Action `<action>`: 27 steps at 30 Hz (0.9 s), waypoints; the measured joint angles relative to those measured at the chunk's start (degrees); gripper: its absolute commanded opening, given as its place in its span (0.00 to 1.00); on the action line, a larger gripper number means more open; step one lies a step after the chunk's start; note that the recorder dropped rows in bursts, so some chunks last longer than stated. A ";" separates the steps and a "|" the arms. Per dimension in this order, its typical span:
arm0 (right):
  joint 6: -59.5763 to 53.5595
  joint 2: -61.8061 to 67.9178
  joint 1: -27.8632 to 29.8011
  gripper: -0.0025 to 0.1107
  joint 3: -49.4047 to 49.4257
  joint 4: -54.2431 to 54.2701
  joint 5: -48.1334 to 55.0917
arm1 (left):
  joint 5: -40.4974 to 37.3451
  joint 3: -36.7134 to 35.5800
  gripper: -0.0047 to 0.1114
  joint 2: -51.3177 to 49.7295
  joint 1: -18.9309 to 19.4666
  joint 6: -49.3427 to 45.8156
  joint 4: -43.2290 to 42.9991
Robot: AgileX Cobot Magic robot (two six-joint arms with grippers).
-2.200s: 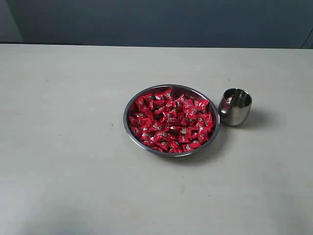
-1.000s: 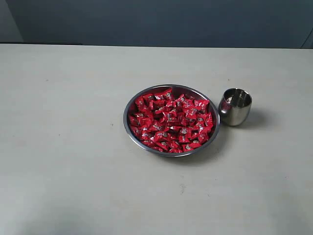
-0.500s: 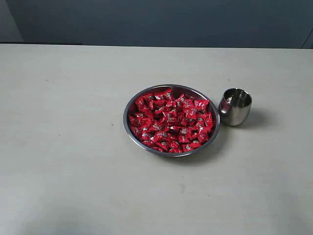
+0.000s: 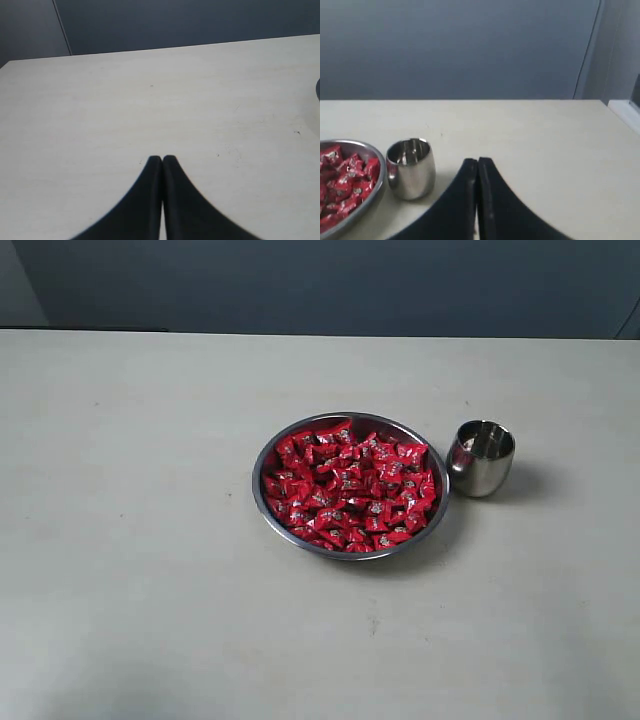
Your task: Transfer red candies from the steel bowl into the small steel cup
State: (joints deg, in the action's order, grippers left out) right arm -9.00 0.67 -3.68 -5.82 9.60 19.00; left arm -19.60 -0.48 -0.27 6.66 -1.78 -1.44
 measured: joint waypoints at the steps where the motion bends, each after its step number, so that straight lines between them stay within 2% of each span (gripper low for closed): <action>1: 0.00 0.52 0.00 0.02 -1.28 0.00 0.00 | 0.00 0.00 0.04 0.00 0.00 0.00 0.00; 6: 0.00 5.49 0.00 0.02 -8.05 0.00 0.10 | 0.00 0.00 0.04 0.00 0.00 0.00 0.00; 10: 0.00 13.83 0.00 0.02 -18.02 0.00 0.10 | 0.00 0.00 0.04 0.00 0.00 0.00 0.00; 13: 0.00 16.55 0.00 0.02 -22.28 0.00 -3.22 | 0.00 0.00 0.04 0.00 0.00 0.00 0.00; 17: 0.00 16.55 0.00 0.02 -22.76 0.00 -7.21 | 0.00 0.00 0.04 0.00 0.00 0.00 0.00; 27: 0.00 16.55 0.00 0.02 -22.76 2.29 -7.53 | 0.00 0.00 0.04 0.00 0.00 0.00 0.00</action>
State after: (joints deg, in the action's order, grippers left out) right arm -9.00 17.22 -3.68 -28.58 11.89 11.47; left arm -19.60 -0.48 -0.27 6.66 -1.78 -1.44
